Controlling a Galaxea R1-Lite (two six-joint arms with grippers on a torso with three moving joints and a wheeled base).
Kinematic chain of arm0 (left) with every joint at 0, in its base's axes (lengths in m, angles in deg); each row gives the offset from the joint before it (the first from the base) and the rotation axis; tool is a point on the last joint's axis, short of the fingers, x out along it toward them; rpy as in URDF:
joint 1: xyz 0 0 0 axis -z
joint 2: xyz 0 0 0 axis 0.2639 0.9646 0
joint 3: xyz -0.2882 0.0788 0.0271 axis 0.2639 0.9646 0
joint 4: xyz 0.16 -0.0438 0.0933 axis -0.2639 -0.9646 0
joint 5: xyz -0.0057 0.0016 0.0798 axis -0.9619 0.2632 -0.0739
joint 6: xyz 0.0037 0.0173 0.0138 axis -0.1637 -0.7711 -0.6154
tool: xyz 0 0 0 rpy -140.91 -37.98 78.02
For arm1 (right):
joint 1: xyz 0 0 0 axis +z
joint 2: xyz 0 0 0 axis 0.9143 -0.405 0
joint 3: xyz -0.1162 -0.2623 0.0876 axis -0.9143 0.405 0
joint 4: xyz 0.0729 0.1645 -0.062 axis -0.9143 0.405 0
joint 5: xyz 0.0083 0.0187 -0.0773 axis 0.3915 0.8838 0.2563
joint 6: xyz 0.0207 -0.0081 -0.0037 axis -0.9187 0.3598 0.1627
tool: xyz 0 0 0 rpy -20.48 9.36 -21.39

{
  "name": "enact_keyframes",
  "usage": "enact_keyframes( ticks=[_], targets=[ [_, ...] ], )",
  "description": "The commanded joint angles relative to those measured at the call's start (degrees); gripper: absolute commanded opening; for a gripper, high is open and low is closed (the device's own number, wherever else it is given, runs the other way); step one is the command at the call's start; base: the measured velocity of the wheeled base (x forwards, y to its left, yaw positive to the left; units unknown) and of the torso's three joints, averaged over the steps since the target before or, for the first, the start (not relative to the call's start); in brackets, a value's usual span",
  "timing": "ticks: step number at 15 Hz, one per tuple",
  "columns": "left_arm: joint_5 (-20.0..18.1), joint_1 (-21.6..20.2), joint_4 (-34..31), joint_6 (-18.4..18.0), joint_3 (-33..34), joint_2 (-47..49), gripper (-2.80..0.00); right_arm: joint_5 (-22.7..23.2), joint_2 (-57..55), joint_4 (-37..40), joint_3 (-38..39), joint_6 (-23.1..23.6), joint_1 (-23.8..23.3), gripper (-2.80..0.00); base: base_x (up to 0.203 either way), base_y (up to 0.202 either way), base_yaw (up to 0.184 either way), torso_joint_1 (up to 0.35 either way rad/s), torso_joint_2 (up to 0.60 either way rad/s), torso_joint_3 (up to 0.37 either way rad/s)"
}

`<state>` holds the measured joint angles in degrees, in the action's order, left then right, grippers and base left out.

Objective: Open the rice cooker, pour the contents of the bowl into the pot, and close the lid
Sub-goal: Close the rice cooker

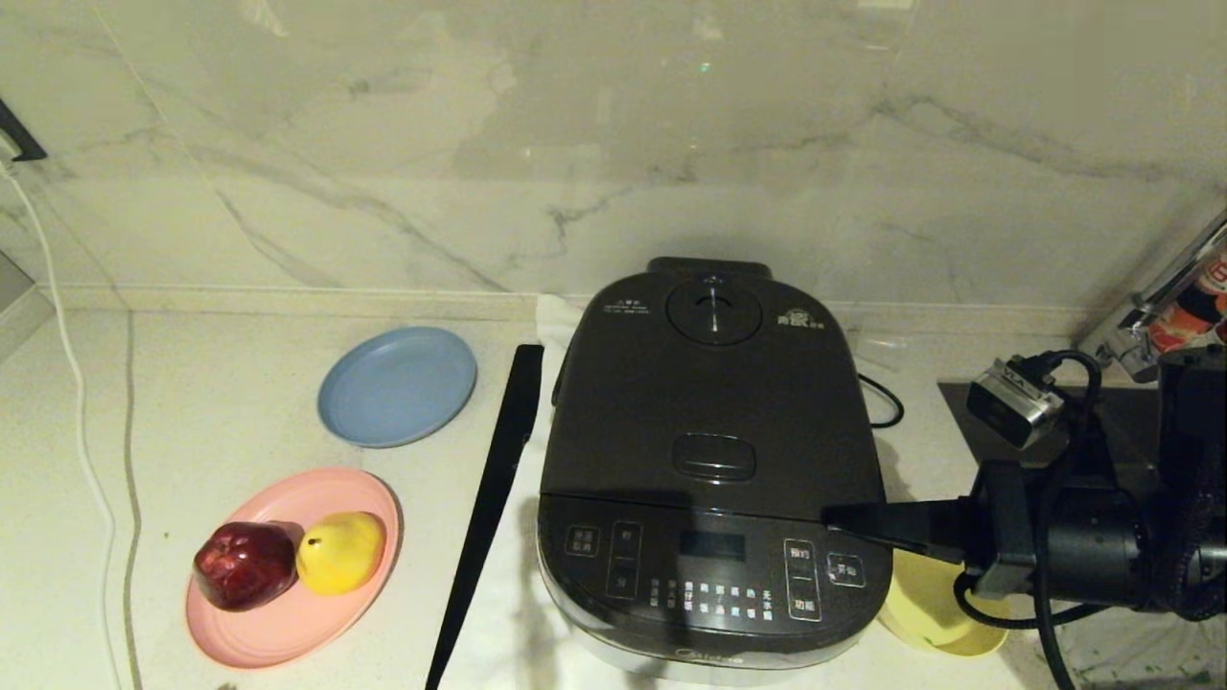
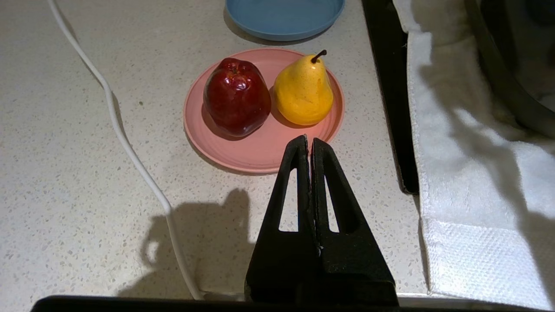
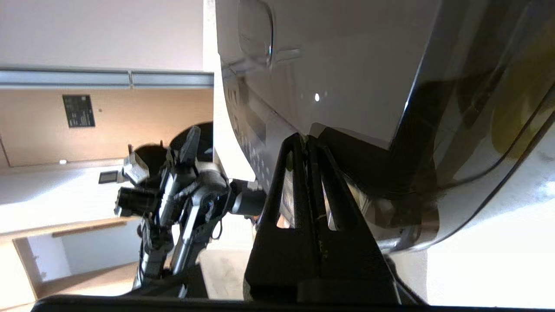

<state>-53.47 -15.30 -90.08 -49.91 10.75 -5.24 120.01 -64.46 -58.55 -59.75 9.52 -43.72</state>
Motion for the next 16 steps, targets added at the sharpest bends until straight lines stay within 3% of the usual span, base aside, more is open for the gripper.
enact_keyframes(
  ticks=[1, 4, 10, 13, 16],
  targets=[
    [0.0, 0.0, 0.0, 0.0, 0.0, 0.0, -2.80, 0.1, 2.5, -0.2, -1.3, -0.4, 0.0, -2.80, 0.000, 0.000, 0.000, 0.000, 0.00, 0.000],
    [0.0, 0.0, 0.0, 0.0, 0.0, 0.0, -2.80, -1.8, 8.4, 2.4, -5.6, -0.7, -0.1, -2.80, 0.000, 0.000, 0.000, 0.000, 0.00, 0.000],
    [0.0, 0.0, 0.0, 0.0, 0.0, 0.0, -2.80, -3.4, 12.7, 34.4, -26.0, 1.6, -0.3, -2.80, 0.000, 0.000, 0.000, 0.000, 0.00, 0.000],
    [0.0, 0.0, 0.0, 0.0, 0.0, 0.0, -2.80, -13.4, 11.1, 51.2, -35.2, 2.7, 3.2, -2.80, 0.000, 0.000, 0.000, 0.000, 0.00, 0.000],
    [0.0, 0.0, 0.0, 0.0, 0.0, 0.0, -2.80, -15.2, 10.6, 57.3, -34.9, 5.8, 7.1, -2.80, 0.000, 0.000, 0.000, 0.000, 0.00, 0.000]
  ],
)
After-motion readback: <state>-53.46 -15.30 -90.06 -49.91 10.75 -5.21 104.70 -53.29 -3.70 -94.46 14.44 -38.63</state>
